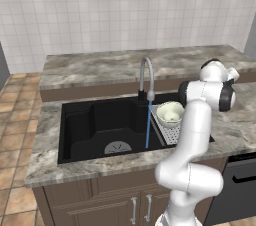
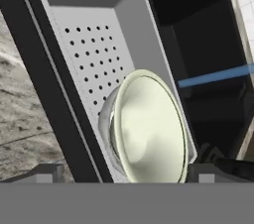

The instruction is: Rinse each bowl for a few seconds and place them down in the sink or on the counter.

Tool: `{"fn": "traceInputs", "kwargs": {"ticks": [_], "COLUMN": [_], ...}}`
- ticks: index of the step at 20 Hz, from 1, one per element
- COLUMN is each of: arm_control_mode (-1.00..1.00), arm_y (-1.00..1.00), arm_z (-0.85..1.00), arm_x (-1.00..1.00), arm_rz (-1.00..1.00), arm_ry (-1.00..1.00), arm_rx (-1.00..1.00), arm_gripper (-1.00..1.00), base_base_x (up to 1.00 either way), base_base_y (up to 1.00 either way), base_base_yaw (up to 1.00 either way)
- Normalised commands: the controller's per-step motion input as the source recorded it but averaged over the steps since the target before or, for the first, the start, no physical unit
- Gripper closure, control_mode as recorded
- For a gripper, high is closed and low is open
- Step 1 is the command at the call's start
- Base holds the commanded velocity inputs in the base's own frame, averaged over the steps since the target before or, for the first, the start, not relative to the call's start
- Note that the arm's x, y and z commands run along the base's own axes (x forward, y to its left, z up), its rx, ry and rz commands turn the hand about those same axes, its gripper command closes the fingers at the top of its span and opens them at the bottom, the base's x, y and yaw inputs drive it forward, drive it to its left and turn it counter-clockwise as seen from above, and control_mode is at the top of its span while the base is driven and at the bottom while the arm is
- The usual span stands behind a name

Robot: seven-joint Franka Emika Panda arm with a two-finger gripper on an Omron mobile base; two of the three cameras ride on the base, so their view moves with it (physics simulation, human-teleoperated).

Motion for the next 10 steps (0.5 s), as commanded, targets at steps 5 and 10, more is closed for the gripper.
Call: {"fn": "traceInputs", "kwargs": {"ticks": [5, 10], "arm_control_mode": [-1.0, -1.0], "arm_y": [-0.17, 0.09], "arm_z": [0.33, 0.39], "arm_x": [-0.58, -0.92], "arm_rz": [0.06, 0.01], "arm_ry": [-0.15, -0.2], "arm_rx": [0.0, -0.01], "arm_gripper": [-1.0, -1.0], "base_base_x": [0.0, 0.0], "base_base_y": [0.0, 0.0], "base_base_yaw": [0.0, 0.0]}}
